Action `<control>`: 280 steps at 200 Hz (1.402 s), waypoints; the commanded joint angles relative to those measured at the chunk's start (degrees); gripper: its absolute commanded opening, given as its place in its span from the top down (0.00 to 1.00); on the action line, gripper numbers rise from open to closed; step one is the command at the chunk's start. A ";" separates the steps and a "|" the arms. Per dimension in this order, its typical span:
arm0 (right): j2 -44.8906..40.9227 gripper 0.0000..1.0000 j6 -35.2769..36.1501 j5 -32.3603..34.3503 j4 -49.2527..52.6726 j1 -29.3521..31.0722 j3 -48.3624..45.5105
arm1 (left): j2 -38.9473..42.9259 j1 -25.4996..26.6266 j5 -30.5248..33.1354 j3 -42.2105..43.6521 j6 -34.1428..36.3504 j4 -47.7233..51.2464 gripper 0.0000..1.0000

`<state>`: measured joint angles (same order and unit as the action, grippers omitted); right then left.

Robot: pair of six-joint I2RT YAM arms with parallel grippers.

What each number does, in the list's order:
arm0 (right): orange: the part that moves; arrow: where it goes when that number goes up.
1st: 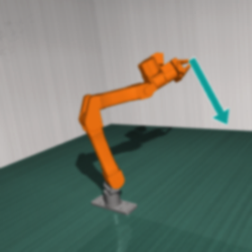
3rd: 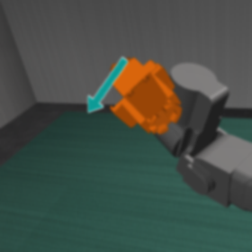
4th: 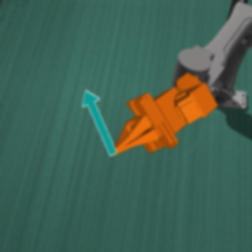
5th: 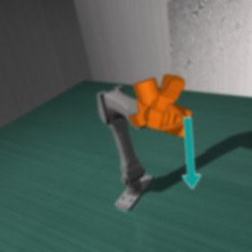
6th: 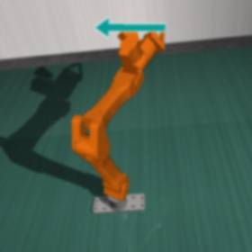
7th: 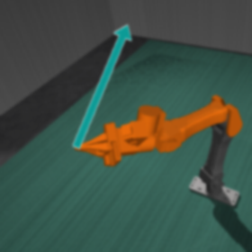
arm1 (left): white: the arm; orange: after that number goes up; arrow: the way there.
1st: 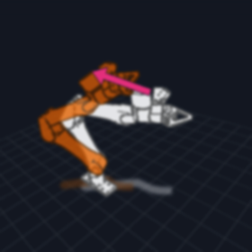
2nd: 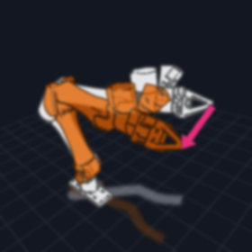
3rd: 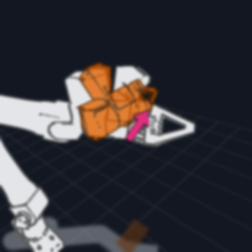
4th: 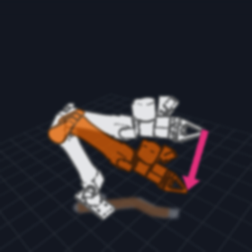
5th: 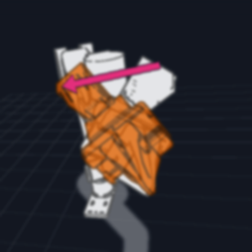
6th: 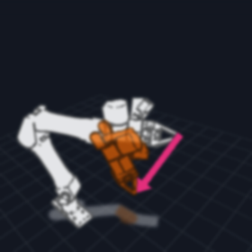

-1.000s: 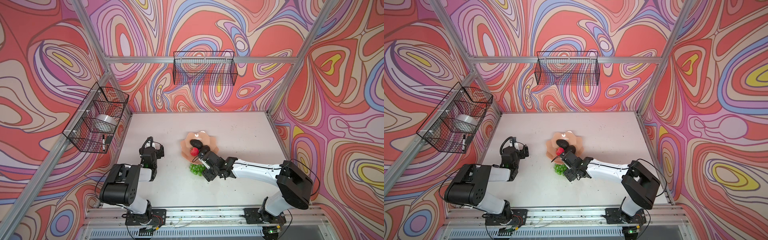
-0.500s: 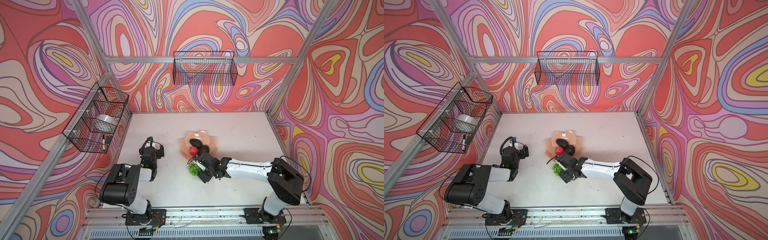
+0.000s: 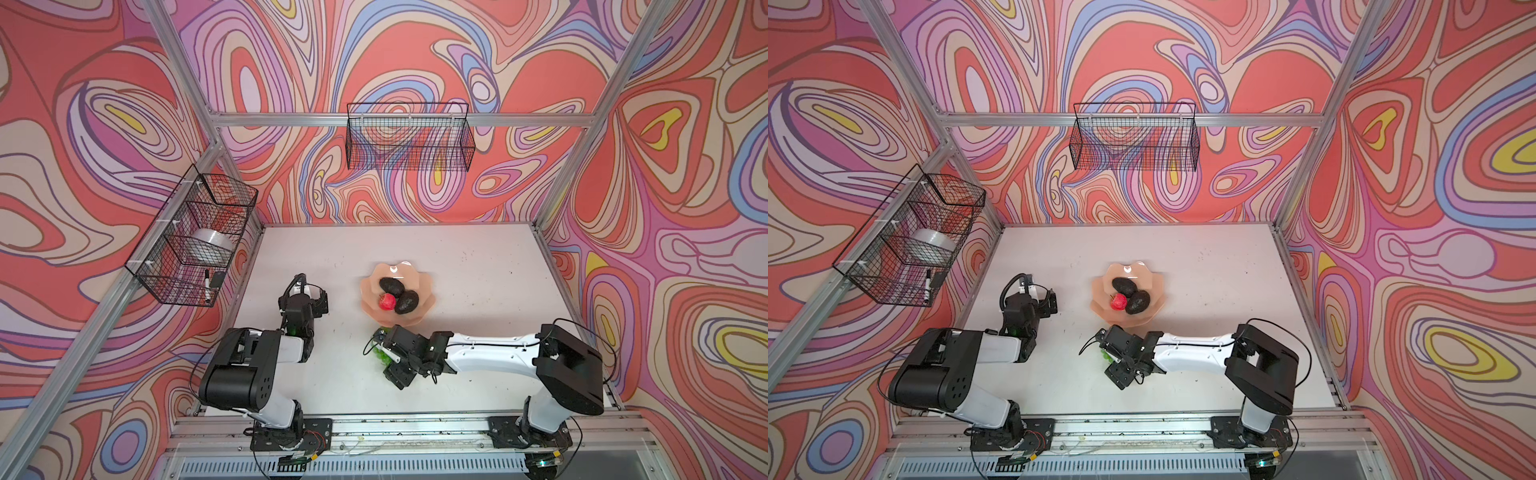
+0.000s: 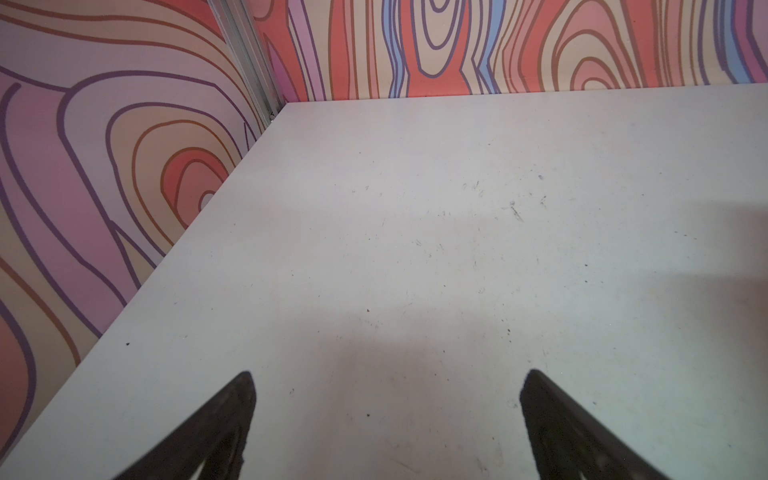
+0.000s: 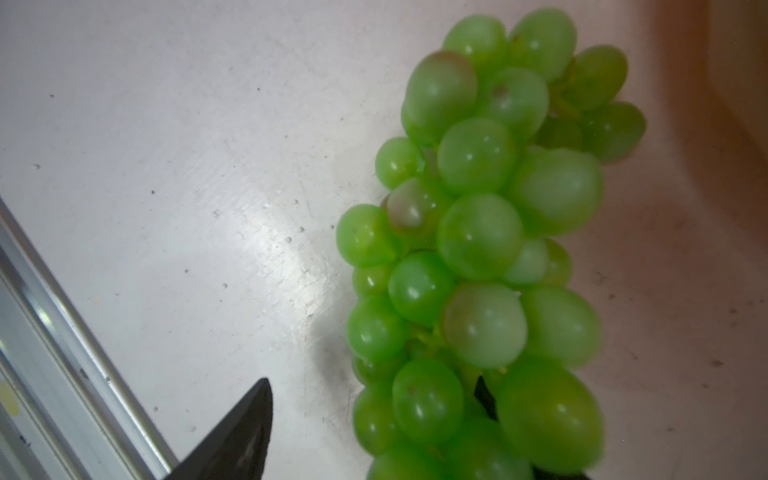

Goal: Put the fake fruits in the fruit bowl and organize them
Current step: 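Move the right gripper down to the green grapes and grasp them, then lift the green grapes with the right gripper and lower them into the bowl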

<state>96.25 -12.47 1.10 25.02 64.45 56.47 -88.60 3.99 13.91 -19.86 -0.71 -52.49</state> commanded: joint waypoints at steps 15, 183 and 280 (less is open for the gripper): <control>-0.94 0.19 -3.68 6.30 4.41 -0.02 4.57 | -0.09 -0.39 0.03 -0.84 -0.39 -0.86 0.00; 10.98 0.38 -7.57 13.31 4.66 -0.11 11.83 | -0.14 -0.39 0.00 -0.88 -0.39 -0.85 0.00; -0.07 0.60 -6.16 12.61 7.14 0.36 17.06 | -0.11 -0.39 -0.02 -0.89 -0.44 -0.84 0.00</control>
<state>98.39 -19.11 14.11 31.22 64.51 70.81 -88.60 3.99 13.91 -19.86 -0.71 -52.49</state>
